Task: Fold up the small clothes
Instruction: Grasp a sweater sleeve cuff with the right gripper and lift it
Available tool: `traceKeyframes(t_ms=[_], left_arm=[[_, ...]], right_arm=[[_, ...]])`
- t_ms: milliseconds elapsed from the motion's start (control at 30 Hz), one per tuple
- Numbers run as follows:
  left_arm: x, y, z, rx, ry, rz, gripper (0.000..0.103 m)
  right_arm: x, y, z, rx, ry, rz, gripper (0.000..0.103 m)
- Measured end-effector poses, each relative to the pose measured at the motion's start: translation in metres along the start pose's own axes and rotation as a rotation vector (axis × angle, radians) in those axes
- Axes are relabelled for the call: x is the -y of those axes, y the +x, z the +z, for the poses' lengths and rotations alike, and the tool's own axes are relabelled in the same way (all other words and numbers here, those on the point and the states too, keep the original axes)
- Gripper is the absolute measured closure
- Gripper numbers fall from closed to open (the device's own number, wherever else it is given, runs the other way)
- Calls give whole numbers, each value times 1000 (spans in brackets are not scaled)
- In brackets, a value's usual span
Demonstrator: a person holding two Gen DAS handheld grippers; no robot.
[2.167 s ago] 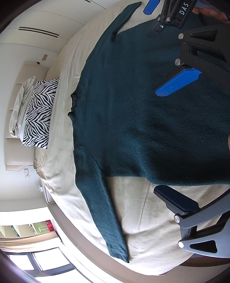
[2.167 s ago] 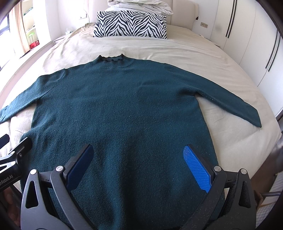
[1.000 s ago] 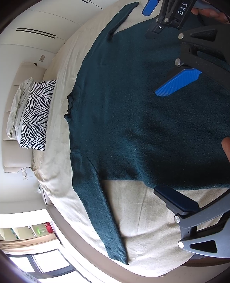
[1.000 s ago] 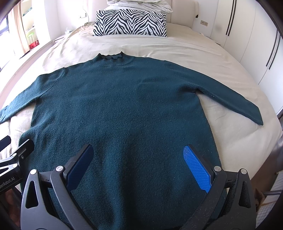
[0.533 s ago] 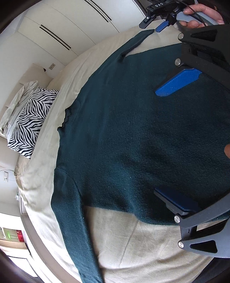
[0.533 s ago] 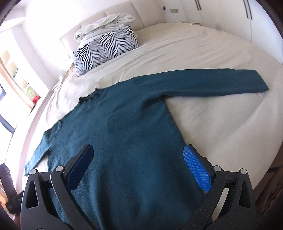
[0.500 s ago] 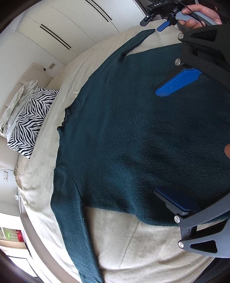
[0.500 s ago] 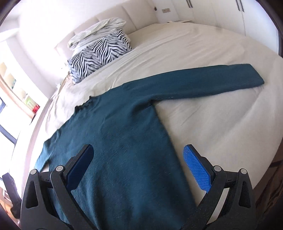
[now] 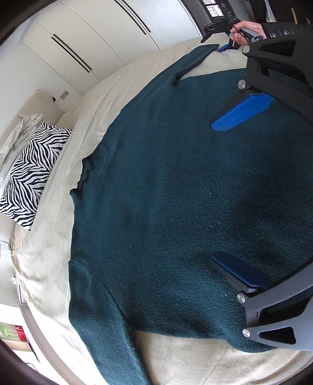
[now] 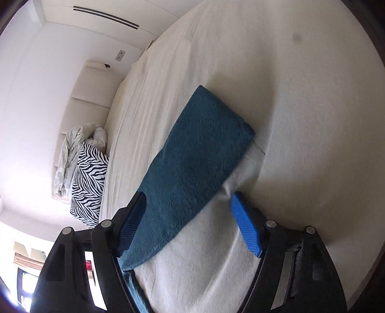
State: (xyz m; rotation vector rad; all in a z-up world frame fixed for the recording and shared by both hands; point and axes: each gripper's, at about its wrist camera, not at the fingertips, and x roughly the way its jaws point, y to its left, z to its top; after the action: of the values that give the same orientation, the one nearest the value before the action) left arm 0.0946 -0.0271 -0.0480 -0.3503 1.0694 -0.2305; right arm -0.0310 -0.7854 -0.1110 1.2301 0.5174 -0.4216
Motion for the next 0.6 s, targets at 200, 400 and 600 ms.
traceKeyframes(t_ms=[200,400,600], left_arm=[[-7,20,8,-40,-64,-136,0],[-15,31,17,-42,-131,-247,2],[-21,30,26,-29,-208,-364,2]], right_arm=[[-10,41,57,-14,-44,-63,85],[-125,52,18,-31,-352,-47,95],[-263,82,-139,-205,-790,104,95]])
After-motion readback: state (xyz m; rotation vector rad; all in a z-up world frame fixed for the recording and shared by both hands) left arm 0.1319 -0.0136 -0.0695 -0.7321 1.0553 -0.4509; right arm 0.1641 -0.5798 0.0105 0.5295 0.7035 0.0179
